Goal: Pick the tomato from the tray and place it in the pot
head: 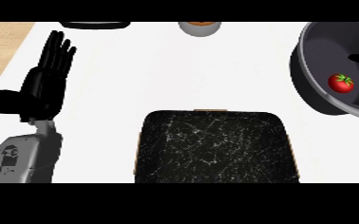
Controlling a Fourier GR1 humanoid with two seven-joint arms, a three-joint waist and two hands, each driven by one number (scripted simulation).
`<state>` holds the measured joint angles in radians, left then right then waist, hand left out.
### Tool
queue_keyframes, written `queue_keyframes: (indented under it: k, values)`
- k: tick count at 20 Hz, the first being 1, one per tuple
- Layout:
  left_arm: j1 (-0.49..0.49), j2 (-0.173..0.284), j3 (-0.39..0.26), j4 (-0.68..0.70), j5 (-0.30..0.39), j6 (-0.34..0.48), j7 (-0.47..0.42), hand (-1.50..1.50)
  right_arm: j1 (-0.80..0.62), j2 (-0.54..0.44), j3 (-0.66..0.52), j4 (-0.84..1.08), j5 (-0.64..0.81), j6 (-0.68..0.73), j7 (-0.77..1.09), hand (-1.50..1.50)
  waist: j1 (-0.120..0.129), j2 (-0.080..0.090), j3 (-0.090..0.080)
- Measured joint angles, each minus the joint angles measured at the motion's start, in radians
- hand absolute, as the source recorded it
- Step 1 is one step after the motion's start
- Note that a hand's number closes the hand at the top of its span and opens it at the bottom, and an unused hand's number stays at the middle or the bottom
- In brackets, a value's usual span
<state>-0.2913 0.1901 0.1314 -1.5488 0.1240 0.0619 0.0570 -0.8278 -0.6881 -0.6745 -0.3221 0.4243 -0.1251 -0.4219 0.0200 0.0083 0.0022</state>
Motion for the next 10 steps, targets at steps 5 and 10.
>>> queue_keyframes:
  k: [5, 10]
  values:
    - [0.004, -0.019, -0.018, -0.013, -0.016, 0.017, 0.008, 0.0, 0.043, -0.063, -0.079, 0.022, -0.089, 0.044, -0.066, -1.5, -0.001, 0.001, 0.001]
    - [0.008, -0.017, -0.014, -0.014, -0.014, 0.012, 0.008, 0.0, 0.096, -0.137, -0.143, 0.054, -0.164, 0.117, -0.128, -1.5, 0.001, 0.002, 0.001]
